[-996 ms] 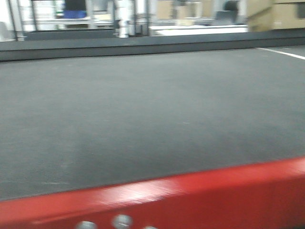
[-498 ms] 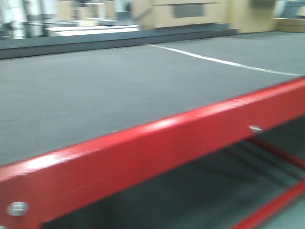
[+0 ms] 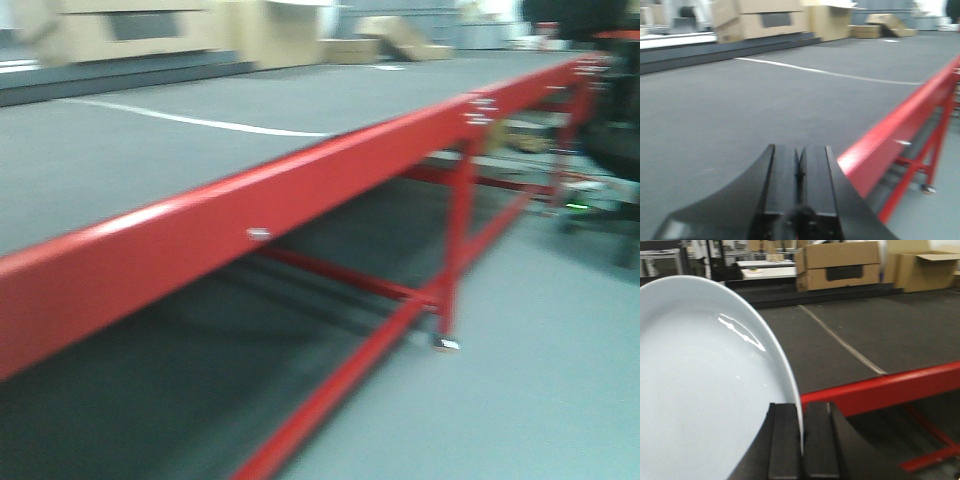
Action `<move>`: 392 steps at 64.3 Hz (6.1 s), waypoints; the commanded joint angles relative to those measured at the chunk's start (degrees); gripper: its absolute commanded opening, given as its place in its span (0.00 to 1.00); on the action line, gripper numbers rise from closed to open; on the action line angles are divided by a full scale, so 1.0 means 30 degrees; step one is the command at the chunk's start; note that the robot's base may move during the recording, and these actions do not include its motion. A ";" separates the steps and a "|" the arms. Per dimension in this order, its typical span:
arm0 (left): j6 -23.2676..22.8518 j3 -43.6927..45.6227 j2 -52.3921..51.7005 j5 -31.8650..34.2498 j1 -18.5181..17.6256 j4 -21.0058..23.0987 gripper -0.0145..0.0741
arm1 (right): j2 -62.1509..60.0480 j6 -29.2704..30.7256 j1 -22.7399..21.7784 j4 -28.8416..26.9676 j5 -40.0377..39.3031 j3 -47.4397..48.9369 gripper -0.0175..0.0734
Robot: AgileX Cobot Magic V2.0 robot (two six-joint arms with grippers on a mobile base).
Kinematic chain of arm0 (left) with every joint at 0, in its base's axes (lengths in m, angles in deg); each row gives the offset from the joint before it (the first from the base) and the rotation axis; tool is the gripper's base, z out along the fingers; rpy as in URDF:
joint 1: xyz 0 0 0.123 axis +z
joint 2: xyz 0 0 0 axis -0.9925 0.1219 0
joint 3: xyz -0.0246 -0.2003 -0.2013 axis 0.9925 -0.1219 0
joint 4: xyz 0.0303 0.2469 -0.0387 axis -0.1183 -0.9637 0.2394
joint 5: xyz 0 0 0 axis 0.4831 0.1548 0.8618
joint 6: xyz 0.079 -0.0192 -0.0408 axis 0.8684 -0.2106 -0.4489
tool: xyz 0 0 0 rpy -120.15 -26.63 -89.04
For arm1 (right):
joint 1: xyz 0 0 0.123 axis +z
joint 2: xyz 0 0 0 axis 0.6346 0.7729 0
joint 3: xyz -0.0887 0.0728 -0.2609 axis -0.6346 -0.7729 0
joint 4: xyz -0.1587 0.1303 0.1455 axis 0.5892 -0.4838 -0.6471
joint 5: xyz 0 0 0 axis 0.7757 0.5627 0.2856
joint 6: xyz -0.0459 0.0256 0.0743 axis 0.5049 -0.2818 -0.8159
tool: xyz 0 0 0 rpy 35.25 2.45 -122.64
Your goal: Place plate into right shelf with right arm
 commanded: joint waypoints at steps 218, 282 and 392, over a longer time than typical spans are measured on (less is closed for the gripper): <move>-0.0047 -0.0183 -0.0210 0.1704 -0.0356 0.0042 0.11 | -0.0039 0.0030 0.0016 0.0435 -0.1683 0.0520 0.26; -0.0047 -0.0183 -0.0210 0.1704 -0.0356 0.0042 0.11 | 0.0004 0.0030 0.0016 0.0435 -0.1676 0.0520 0.26; -0.0047 -0.0183 -0.0210 0.1704 -0.0356 0.0042 0.11 | 0.0004 0.0030 0.0016 0.0435 -0.1696 0.0520 0.26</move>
